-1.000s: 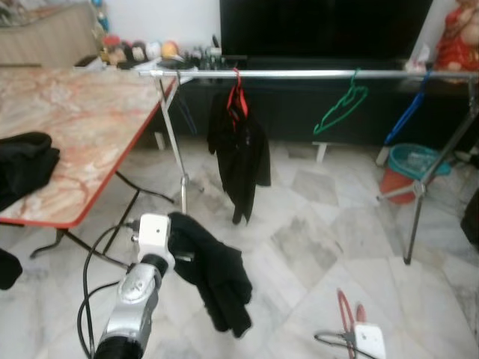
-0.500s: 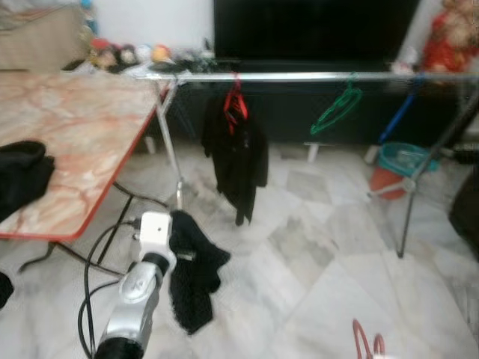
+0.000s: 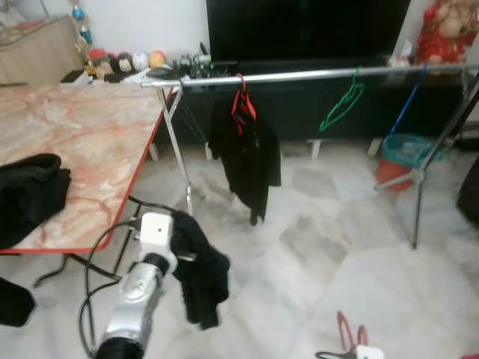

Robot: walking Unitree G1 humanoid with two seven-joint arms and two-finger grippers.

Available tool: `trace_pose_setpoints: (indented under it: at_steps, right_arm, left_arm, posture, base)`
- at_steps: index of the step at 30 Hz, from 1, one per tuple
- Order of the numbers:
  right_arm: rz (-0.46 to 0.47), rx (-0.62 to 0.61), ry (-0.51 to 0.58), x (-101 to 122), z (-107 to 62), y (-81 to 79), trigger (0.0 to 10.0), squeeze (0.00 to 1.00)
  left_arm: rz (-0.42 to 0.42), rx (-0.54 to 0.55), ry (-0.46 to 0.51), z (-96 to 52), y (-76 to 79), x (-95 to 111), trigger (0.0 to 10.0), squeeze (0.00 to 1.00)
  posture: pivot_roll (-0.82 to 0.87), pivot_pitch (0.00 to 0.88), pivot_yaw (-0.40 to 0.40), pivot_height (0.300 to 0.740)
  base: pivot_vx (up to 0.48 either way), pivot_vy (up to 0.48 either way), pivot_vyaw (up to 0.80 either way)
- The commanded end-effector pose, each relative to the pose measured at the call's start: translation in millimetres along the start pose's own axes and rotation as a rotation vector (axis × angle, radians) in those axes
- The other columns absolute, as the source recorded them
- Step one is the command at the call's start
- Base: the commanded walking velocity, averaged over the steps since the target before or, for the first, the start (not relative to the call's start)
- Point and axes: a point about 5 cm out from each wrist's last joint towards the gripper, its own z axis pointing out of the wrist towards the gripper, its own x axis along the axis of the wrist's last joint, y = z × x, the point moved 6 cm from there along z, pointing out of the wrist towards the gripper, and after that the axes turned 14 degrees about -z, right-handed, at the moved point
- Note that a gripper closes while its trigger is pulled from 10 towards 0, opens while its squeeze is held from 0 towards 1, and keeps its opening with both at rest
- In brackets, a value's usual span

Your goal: Hang hanger

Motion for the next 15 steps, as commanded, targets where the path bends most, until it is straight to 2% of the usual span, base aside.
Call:
trace_pose_setpoints:
  at_steps: [1, 6, 10, 15]
  right_arm:
    - [-0.013, 0.014, 0.027, 9.8, 0.5, -5.6, 10.0, 0.0]
    - [0.009, 0.008, 0.024, 10.5, 0.7, -4.2, 10.0, 0.0]
    - [0.02, 0.008, 0.025, 11.6, 0.8, -3.9, 10.0, 0.0]
    - [0.029, 0.005, 0.03, 12.3, 0.8, -3.1, 10.0, 0.0]
  left_arm:
    - [0.02, 0.014, 0.041, 0.1, -9.0, 14.4, 10.0, 0.0]
    - [0.028, -0.027, 0.044, -1.0, -0.5, 15.1, 10.0, 0.0]
    - [0.043, -0.046, 0.045, -2.6, 2.5, 15.0, 10.0, 0.0]
    - [0.068, -0.067, 0.051, -4.5, 5.6, 16.9, 10.0, 0.0]
  posture:
    - [0.07, 0.0, 0.031, 0.74]
    - [0.08, 0.0, 0.029, 0.74]
    - [0.08, 0.0, 0.028, 0.74]
    - [0.08, 0.0, 0.03, 0.74]
  base:
    - [0.0, 0.405, 0.8]
    - [0.0, 0.352, 0.67]
    - [-0.259, 0.0, 0.0]
    - [0.0, 0.0, 0.0]
